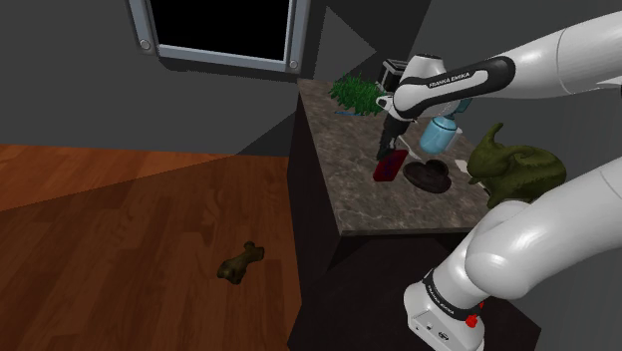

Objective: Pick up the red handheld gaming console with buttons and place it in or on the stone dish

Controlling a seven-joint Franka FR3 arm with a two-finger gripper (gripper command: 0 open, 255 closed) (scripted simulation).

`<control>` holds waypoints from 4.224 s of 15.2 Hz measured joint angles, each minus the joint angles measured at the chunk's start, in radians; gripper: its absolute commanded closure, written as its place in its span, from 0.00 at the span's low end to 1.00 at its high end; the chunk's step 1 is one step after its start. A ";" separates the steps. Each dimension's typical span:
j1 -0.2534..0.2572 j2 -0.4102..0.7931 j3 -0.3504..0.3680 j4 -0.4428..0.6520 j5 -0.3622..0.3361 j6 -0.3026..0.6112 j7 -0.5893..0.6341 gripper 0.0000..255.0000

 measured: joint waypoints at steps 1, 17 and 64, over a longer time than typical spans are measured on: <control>0.000 0.000 0.000 0.000 0.000 0.000 0.000 1.00; -0.006 -0.073 0.025 0.065 -0.015 -0.134 0.019 1.00; -0.127 -0.269 -0.129 0.273 -0.143 -0.495 -0.237 1.00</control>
